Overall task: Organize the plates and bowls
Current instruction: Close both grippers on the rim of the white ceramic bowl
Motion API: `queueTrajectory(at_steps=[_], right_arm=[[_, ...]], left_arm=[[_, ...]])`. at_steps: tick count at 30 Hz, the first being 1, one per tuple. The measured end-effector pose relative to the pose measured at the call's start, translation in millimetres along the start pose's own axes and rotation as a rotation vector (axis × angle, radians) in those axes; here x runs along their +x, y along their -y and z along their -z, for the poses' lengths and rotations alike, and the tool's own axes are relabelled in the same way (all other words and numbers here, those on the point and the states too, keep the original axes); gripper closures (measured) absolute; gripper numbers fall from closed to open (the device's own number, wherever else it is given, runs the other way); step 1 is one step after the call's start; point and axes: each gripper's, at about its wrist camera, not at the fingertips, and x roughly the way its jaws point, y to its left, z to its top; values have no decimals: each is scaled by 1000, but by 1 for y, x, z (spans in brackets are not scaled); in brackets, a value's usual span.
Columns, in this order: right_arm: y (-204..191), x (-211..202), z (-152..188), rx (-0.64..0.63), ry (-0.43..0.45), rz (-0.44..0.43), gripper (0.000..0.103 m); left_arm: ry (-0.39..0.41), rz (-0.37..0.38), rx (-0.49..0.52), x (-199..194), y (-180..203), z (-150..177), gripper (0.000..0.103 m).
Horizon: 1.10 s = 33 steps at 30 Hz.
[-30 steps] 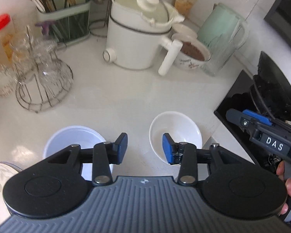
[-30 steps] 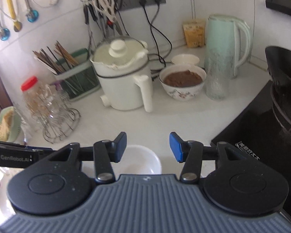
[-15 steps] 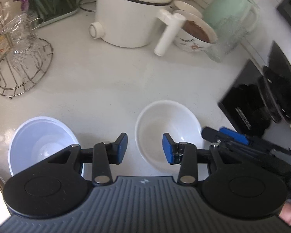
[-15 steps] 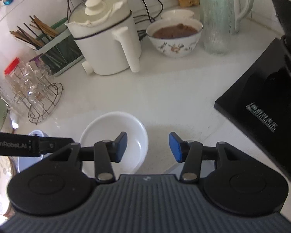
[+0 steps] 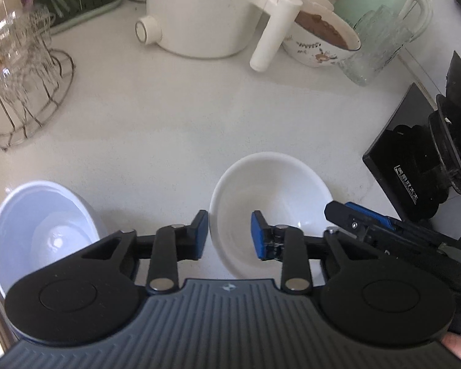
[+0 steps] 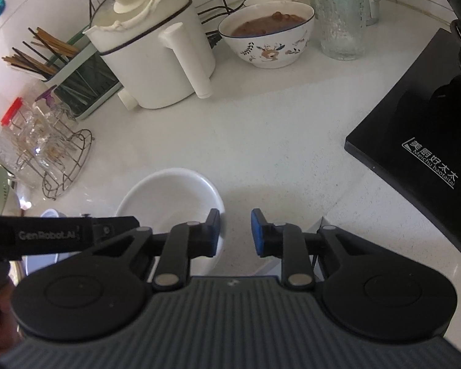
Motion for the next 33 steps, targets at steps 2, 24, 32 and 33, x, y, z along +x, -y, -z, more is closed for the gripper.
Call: queueTrajectory(at_steps=[2, 24, 32, 33], right_arm=[[1, 2, 1, 7, 4, -6, 80], [-2, -18, 3, 9, -4, -95, 93], [-12, -43, -10, 24, 7, -142, 93], [-14, -46, -11, 26, 8, -149, 93]], left_arm=[[-5, 2, -8, 2, -1, 0, 78], [8, -28, -69, -30, -4, 8, 91], [61, -1, -96, -73, -9, 1, 91], [65, -2, -103, -77, -11, 0, 91]])
